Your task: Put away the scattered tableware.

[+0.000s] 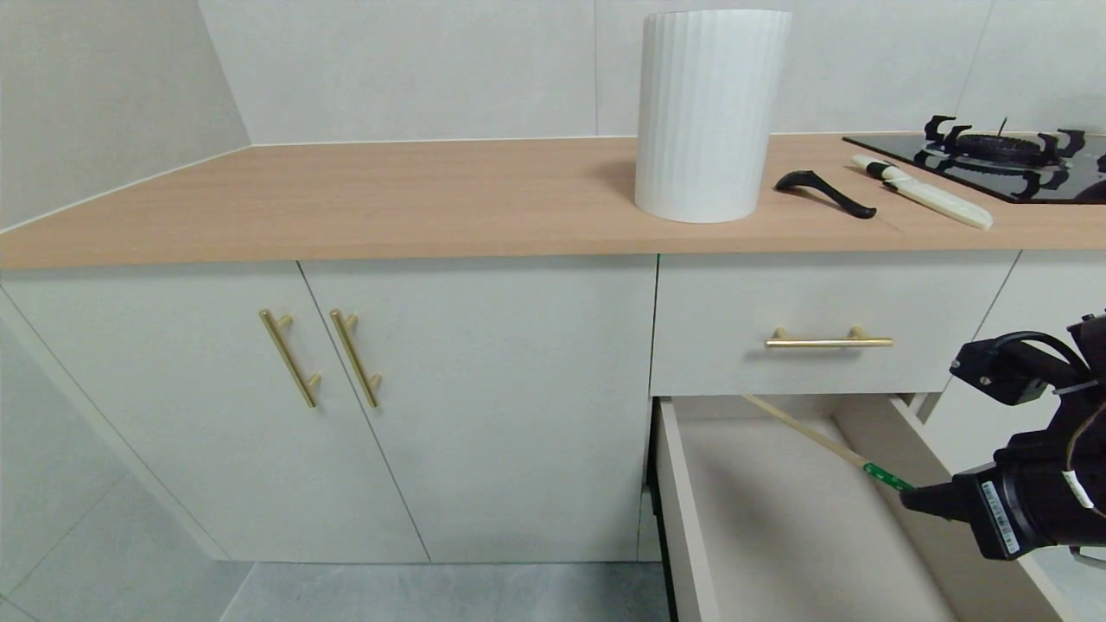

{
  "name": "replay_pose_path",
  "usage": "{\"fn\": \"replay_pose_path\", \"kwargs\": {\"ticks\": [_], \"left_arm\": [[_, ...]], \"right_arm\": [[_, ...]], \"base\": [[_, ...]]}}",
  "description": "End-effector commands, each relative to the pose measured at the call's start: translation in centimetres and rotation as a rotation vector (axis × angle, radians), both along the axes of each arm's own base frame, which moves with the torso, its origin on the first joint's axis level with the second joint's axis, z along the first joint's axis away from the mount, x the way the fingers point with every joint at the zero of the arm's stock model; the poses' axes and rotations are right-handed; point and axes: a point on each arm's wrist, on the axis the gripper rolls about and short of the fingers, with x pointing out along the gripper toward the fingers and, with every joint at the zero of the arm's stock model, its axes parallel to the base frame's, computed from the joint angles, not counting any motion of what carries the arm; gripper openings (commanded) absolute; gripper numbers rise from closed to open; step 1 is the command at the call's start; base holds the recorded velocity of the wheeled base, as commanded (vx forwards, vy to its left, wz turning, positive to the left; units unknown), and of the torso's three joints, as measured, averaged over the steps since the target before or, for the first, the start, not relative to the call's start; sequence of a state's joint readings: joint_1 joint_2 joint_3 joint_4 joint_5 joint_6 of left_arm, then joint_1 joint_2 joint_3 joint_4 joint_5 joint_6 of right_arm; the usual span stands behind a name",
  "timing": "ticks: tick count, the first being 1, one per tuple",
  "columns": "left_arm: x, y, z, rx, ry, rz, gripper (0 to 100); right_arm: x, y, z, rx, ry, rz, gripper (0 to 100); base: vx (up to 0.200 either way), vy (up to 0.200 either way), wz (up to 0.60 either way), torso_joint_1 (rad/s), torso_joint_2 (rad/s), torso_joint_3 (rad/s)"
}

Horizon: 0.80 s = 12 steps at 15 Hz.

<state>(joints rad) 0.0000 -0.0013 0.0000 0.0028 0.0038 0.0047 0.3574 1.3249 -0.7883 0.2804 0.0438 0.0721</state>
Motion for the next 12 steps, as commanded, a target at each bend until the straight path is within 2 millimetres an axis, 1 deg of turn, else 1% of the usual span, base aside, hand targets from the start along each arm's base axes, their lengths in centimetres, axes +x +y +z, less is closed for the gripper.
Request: {"fn": "replay_pose_path", "kwargs": {"ticks": [1,3,5,7,9,10,11,12], "left_arm": [[0.0,0.0,0.0,0.000,0.002,0.001,100],[0.0,0.0,0.0,0.000,0.002,0.001,100],[0.0,0.0,0.0,0.000,0.002,0.001,100],[0.0,0.0,0.0,0.000,0.002,0.001,100],[0.0,0.0,0.0,0.000,0.002,0.001,100],[0.0,0.0,0.0,0.000,0.002,0.001,100],[0.0,0.0,0.0,0.000,0.002,0.001,100],[0.0,0.0,0.0,0.000,0.002,0.001,100]], "right_arm": [[0.0,0.1,-0.1,-0.001,0.004,0.005,0],[0.1,0.2,-0.2,-0.003,0.009,0.007,0],[0.8,0.5,-0.7,-0.011,0.033,0.010,0],[2.0,1.3,-2.6,-0.034,0.086,0.023,0],[3.8,2.4,-4.4,-0.038,0.123,0.024,0],[4.6,2.7,-5.3,-0.035,0.143,0.010,0],[5.8,3.4,-6.8,-0.021,0.183,-0.027,0],[6.6,3.8,-7.8,-0.010,0.201,-0.057,0]], "base": [[0.000,0.000,0.00,-0.017,0.07,0.041],[0.000,0.000,0.00,-0.006,0.02,0.025],[0.000,0.000,0.00,0.000,0.00,0.000],[0.000,0.000,0.00,0.000,0.00,0.000],[0.000,0.000,0.00,0.000,0.00,0.000],[0.000,0.000,0.00,0.000,0.00,0.000],[0.000,0.000,0.00,0.000,0.00,0.000],[0.000,0.000,0.00,0.000,0.00,0.000]]}}
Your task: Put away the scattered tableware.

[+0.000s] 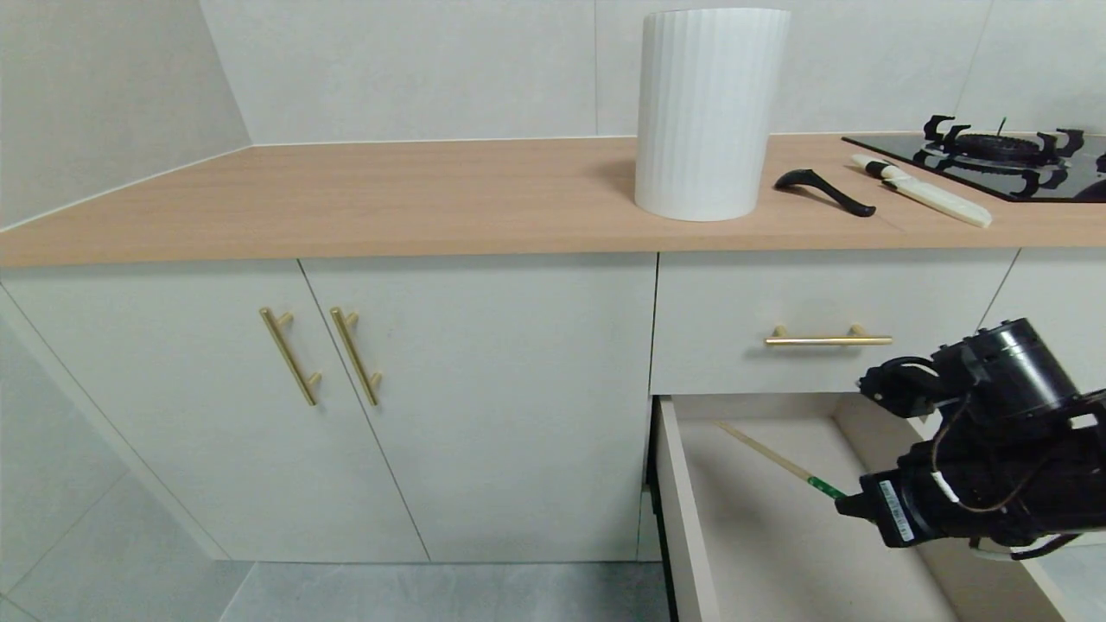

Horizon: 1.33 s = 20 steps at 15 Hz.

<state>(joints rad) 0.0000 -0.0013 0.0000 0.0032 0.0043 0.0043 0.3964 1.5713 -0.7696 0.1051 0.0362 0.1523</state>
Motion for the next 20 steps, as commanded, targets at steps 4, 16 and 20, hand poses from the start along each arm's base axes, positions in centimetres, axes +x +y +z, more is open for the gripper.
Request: {"fn": "replay_pose_path", "kwargs": {"ticks": [4,16,20], "left_arm": [[0.0,0.0,0.0,0.000,0.001,0.000,100],[0.0,0.0,0.0,0.000,0.001,0.000,100],[0.0,0.0,0.0,0.000,0.001,0.000,100]], "right_arm": [[4.6,2.6,-7.2,-0.011,0.113,-0.128,0],[7.2,4.0,-15.3,-0.088,0.161,-0.212,0],[7.5,4.8,-17.4,-0.089,0.162,-0.221,0]], "base": [[0.000,0.000,0.00,0.000,0.00,0.000],[0.000,0.000,0.00,0.000,0.00,0.000],[0.000,0.000,0.00,0.000,0.00,0.000]]}}
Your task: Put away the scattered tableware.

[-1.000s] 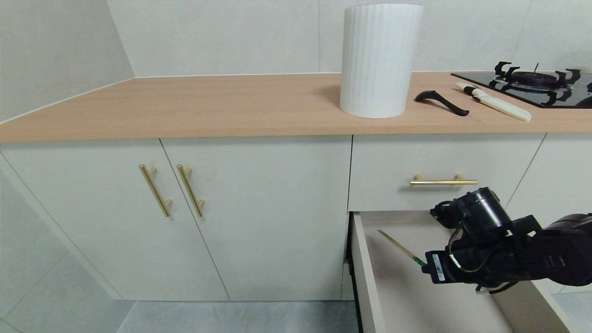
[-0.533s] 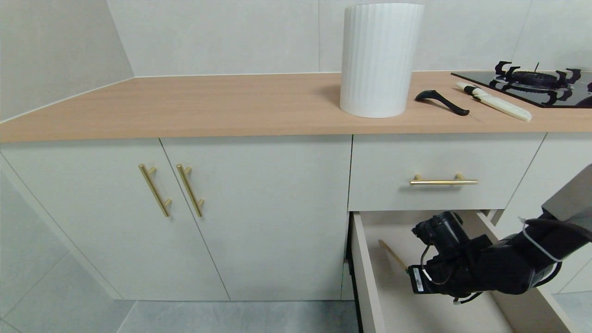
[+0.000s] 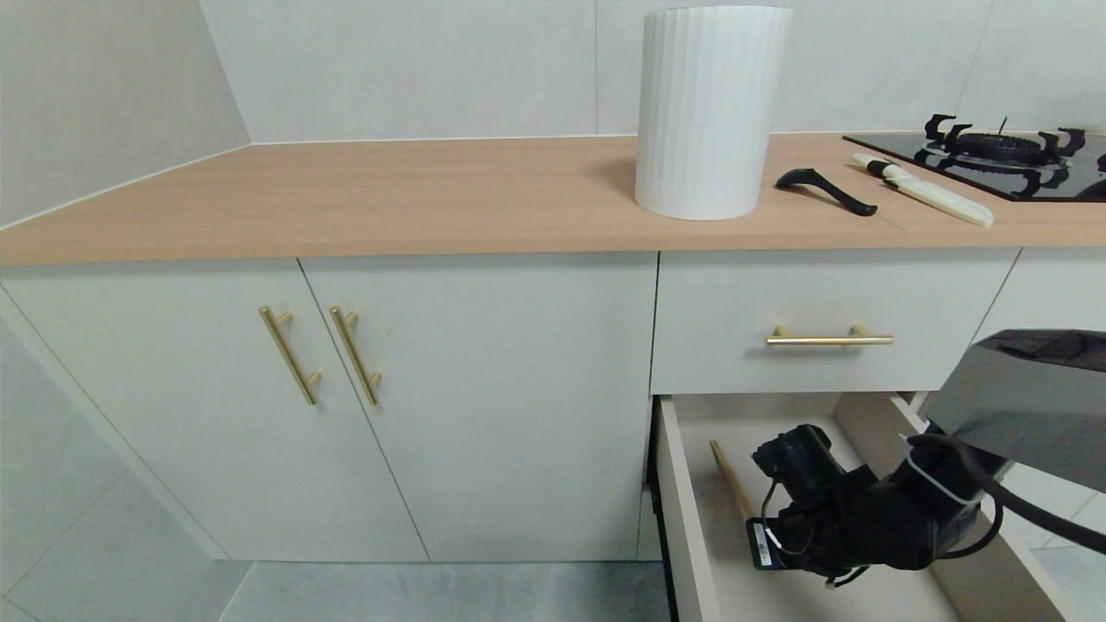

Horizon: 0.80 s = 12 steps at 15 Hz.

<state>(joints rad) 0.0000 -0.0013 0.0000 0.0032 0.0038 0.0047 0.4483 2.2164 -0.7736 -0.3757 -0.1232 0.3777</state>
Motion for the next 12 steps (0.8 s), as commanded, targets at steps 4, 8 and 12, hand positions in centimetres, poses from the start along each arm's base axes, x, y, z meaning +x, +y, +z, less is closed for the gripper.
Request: {"fn": "replay_pose_path", "kwargs": {"ticks": [4,8,12], "left_arm": [[0.01,0.00,0.00,0.000,0.001,0.001,100],[0.01,0.00,0.00,0.000,0.001,0.001,100],[0.01,0.00,0.00,0.000,0.001,0.001,100]], "right_arm": [[0.20,0.22,-2.12,-0.040,0.010,-0.012,0],[0.25,0.22,-2.14,-0.046,0.002,-0.019,0],[0.29,0.18,-2.13,-0.045,-0.003,-0.021,100]], "base": [[0.000,0.000,0.00,0.000,0.00,0.000],[0.000,0.000,0.00,0.000,0.00,0.000],[0.000,0.000,0.00,0.000,0.00,0.000]]}}
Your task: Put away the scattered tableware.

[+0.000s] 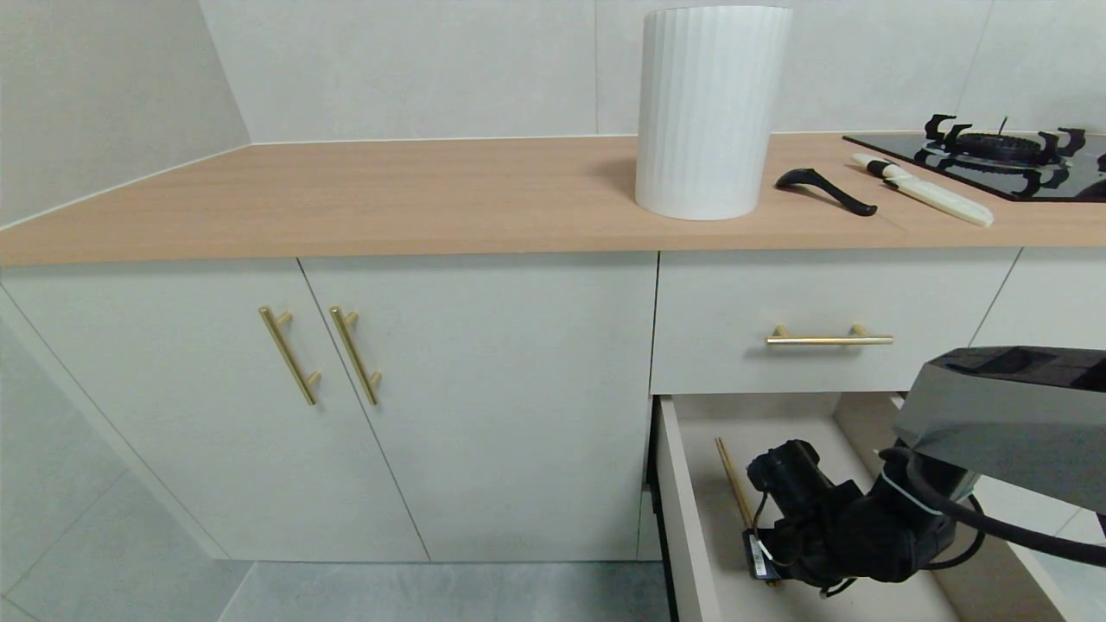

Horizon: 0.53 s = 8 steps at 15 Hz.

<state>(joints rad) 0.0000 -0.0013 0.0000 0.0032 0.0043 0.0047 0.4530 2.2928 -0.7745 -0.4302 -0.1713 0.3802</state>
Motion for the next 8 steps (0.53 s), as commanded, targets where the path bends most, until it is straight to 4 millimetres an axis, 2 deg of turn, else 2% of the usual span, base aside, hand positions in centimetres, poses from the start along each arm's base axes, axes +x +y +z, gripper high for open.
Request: {"fn": "replay_pose_path", "kwargs": {"ticks": [1,6,8], "left_arm": [[0.0,0.0,0.0,0.000,0.001,0.000,100],[0.0,0.0,0.0,0.000,0.001,0.000,100],[0.0,0.0,0.0,0.000,0.001,0.000,100]], "right_arm": [[0.0,0.0,0.1,0.002,-0.003,0.000,100],[0.0,0.0,0.6,0.002,-0.015,-0.002,100],[-0.4,-0.3,3.0,-0.002,-0.081,-0.020,100]], "base": [[0.000,0.000,0.00,0.000,0.00,0.000],[0.000,0.000,0.00,0.000,0.00,0.000],[0.000,0.000,0.00,0.000,0.00,0.000]]}}
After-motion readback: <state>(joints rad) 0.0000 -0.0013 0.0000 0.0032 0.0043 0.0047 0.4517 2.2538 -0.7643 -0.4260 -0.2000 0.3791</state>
